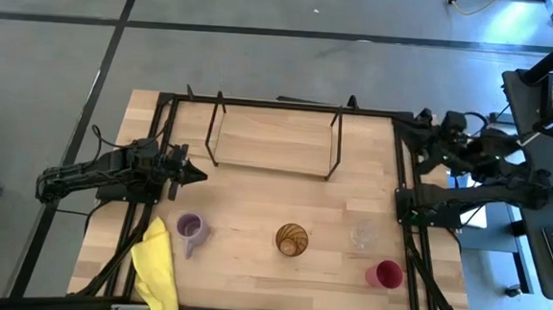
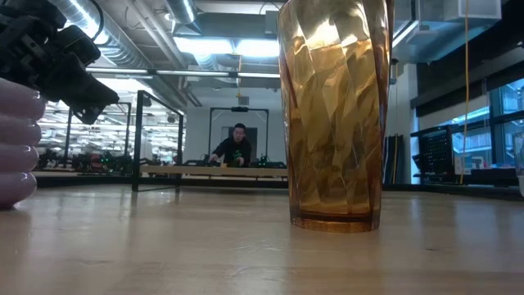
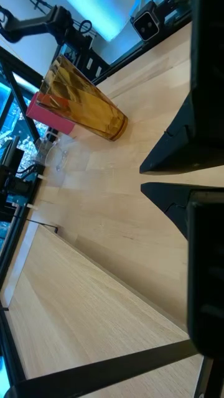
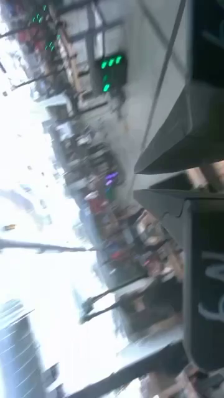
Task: Stack small to large cups/mugs on shelf
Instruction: Put the brown cup on the shelf
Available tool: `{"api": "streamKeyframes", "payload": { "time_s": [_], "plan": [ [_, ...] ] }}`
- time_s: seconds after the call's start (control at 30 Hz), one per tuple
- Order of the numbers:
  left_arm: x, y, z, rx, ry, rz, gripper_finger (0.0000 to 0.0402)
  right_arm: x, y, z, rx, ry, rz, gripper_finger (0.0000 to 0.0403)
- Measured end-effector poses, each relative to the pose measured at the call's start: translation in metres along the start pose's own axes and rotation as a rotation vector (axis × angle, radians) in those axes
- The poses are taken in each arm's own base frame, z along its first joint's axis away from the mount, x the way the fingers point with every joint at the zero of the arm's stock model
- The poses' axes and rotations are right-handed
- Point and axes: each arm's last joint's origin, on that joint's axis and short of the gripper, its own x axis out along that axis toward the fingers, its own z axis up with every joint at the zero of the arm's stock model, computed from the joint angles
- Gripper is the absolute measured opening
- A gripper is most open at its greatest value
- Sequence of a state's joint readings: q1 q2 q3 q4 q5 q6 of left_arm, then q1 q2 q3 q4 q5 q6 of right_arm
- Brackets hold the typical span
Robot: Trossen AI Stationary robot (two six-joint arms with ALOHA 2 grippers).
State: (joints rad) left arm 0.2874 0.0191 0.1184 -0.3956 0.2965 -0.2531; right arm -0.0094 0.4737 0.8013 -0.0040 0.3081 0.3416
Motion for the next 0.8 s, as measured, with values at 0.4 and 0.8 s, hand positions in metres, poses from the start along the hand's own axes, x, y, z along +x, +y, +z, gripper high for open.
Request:
{"api": "streamKeyframes", "payload": {
  "time_s": [0.4,0.8],
  "plan": [
    [-0.001,0.006,0.008,0.005,-0.132,0.232,0.0027,-0.037,-0.027,-0.035,-0.117,0.014,-0.094,0.0053],
    [-0.006,-0.002,0.031,-0.479,-0.417,0.069,0.0028,-0.043,-0.033,-0.061,0.008,0.152,0.043,0.0053]
  ]
}}
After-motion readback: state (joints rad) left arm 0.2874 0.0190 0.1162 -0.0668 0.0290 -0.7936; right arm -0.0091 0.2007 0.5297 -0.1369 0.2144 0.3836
